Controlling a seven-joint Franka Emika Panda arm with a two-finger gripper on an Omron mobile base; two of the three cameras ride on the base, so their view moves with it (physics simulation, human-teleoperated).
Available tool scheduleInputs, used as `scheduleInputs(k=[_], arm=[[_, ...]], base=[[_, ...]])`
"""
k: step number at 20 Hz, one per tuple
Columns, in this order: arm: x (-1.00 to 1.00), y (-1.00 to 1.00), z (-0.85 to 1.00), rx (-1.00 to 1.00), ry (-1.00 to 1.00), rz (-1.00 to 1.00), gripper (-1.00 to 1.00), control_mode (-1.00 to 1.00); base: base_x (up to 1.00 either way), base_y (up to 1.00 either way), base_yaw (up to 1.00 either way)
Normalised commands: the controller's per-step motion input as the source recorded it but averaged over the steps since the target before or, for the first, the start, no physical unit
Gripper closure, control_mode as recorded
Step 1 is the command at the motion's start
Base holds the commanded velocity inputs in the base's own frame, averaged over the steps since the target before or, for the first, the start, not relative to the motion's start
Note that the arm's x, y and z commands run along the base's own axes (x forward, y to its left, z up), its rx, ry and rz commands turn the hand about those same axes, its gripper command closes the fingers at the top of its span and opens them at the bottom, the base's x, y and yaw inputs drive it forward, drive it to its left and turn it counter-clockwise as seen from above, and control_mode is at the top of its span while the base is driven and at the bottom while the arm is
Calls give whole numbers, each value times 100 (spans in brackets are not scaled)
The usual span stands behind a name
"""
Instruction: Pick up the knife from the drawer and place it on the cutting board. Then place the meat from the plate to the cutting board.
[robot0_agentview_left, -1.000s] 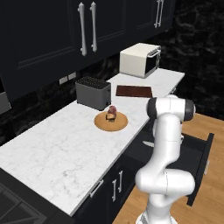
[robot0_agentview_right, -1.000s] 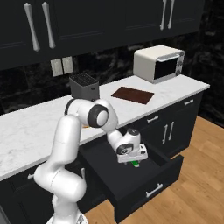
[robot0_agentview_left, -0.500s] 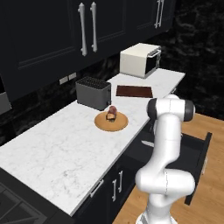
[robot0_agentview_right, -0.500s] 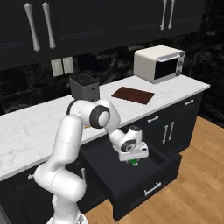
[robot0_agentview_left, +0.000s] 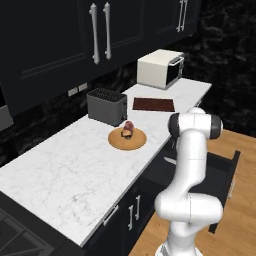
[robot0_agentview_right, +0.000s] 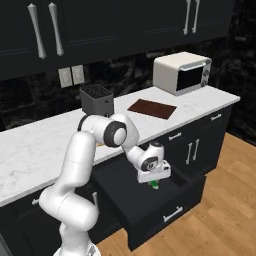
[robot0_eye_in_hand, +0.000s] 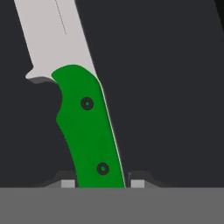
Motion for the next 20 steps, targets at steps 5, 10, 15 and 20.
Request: scheduleInputs(k=[5, 10, 15, 20], arm=[[-60, -15, 44, 1, 0, 0, 100, -100], [-64, -1, 90, 0, -11, 2, 100, -100], [-66, 9, 100, -1, -19, 9, 100, -100], [-58, 48, 94, 0, -18, 16, 100, -100]], base=[[0, 0, 0], [0, 0, 0], [0, 0, 0], [0, 0, 0]])
